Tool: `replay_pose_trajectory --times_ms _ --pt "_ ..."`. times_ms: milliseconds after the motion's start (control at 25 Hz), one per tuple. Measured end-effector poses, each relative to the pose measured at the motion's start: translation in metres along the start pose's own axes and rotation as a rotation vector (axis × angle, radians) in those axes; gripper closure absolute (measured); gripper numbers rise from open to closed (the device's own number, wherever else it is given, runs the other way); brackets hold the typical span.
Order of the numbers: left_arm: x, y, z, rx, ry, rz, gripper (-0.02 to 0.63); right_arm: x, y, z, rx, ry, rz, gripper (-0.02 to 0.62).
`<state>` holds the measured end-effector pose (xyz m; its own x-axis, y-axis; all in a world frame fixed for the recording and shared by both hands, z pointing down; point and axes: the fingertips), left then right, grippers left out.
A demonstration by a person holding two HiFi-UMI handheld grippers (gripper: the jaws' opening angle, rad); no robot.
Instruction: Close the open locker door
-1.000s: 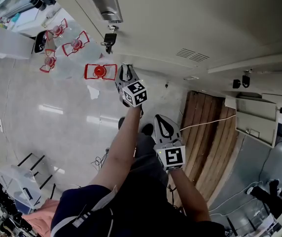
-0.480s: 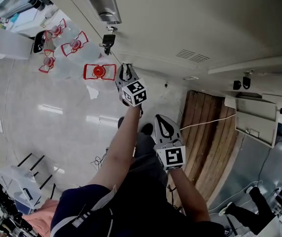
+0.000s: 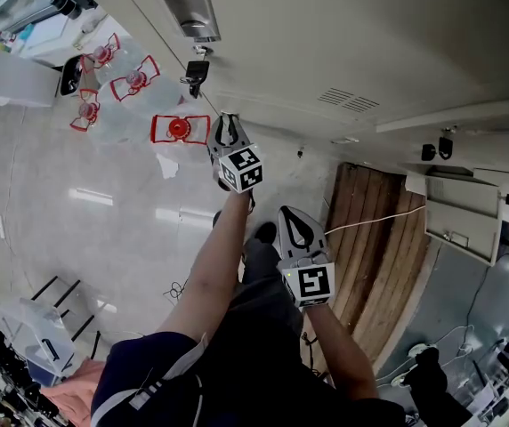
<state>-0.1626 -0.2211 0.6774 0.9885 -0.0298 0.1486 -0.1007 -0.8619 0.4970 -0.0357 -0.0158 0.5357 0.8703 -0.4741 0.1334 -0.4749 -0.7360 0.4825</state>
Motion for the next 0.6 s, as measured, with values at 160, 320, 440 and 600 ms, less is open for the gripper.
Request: replay_pose_trajectory --times_ms 160,320,440,600 --pt "0.0006 -0.0007 -0.0004 0.003 0.03 -0.025 0.523 -0.0001 -0.0013 0.0002 0.002 -0.002 -0.001 0.598" --pt "0.0001 -0.003 -0.0006 0.007 0.039 -0.035 0.522 -0.0017 -0.0026 0.0024 0.008 -0.01 0.001 0.598" --pt "-0.0001 -0.0032 -0.0005 0.007 0.026 -0.045 0.524 -0.0024 -0.0047 0.0038 0.014 -0.017 0.002 0.597" --pt "0.0002 -0.0012 -0.0004 0.004 0.021 -0.059 0.526 -0.0006 -0.0089 0.0046 0.022 -0.018 -0.003 0.597"
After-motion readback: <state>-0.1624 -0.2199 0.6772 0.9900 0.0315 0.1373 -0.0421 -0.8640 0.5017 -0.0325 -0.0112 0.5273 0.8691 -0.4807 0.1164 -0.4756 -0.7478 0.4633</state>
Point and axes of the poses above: the fingertips, and each gripper's own axes: y forward along the fingers, x to its right, z out of its top, and after that the axes turned 2 degrees about -x, right-handed
